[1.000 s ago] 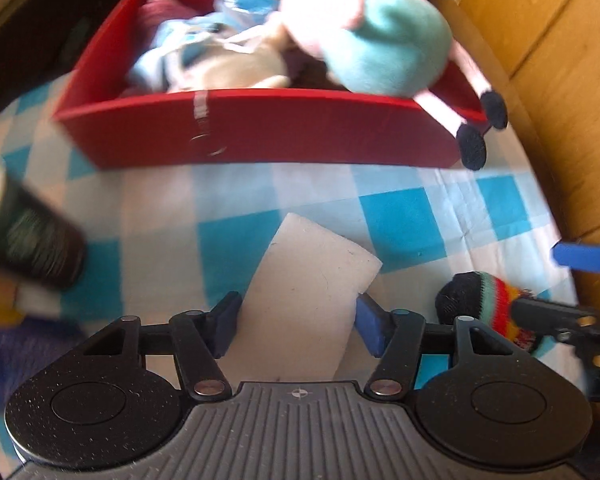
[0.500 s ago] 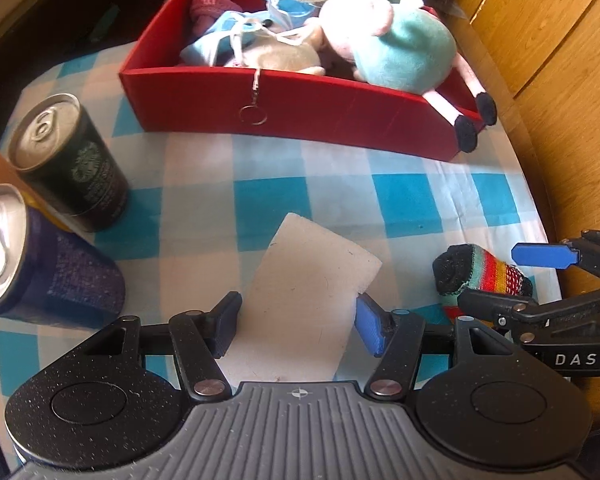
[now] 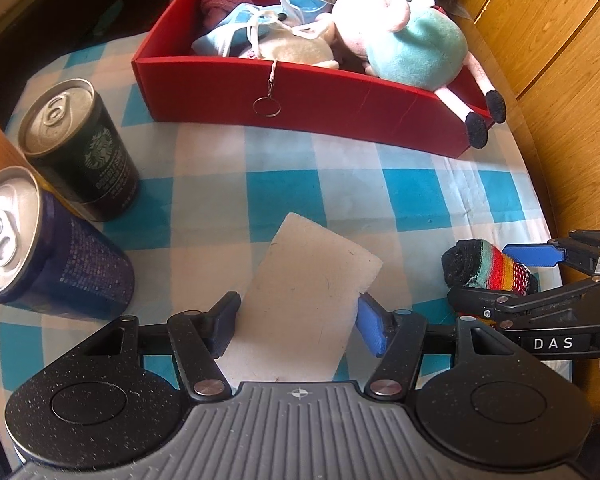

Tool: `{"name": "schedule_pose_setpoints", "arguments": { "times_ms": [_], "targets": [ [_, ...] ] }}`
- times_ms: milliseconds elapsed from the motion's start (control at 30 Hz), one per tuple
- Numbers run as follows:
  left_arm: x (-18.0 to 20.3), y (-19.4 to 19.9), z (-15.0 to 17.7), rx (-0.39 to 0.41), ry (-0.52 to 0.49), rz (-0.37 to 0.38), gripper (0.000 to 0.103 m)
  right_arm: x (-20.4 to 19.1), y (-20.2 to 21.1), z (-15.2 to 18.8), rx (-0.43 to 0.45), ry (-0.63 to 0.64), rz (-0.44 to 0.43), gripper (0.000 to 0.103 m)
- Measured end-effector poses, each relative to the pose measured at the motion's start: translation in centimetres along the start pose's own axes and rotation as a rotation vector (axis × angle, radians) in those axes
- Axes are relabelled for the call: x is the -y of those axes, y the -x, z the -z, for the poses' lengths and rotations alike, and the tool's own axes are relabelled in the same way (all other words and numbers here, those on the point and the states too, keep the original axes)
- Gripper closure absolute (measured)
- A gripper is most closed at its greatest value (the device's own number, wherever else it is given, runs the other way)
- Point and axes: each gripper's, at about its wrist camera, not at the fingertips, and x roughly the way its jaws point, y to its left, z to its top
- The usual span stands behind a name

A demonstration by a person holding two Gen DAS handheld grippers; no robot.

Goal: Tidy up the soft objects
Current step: 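Grasp the rainbow-striped knit hat with the right gripper while the left grasps the white cloth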

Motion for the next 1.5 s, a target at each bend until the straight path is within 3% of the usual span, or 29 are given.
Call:
{"name": "schedule_pose_setpoints", "arguments": {
  "times_ms": [767,800,933,1000,1233,1500],
  "targets": [
    [0.6,-0.5,0.8,-0.010,-0.032,-0.008,0.041,-0.2,-0.7,0.4,-0.031,-0.014,0.018,0.047],
    [0.6,-0.4,0.8,-0.009,-0.032,-0.008,0.040,-0.2,-0.6,0.4,-0.026,-0.009,0.022,0.050],
    [0.6,-0.2,0.8,-0.004,-0.031,-0.009,0.040,-0.4,-0.4,0.3,-0.039,-0.010,0.018,0.090],
    [0.6,0.1,0.9,0.001,-0.031,-0.006,0.040,-0.4,-0.4,0.5,-0.041,-0.009,0.004,0.096],
    [0.5,2.0,0.3,0.050,-0.015,0.016,0.040,-0.2,2.9,0.6,0.050,-0.067,-0.102,0.101],
    [0.7,4.2,-0.3,0.113,0.010,0.031,0.040,-1.2,7.0,0.0,0.169,-0.076,-0.143,0.101]
  ]
}}
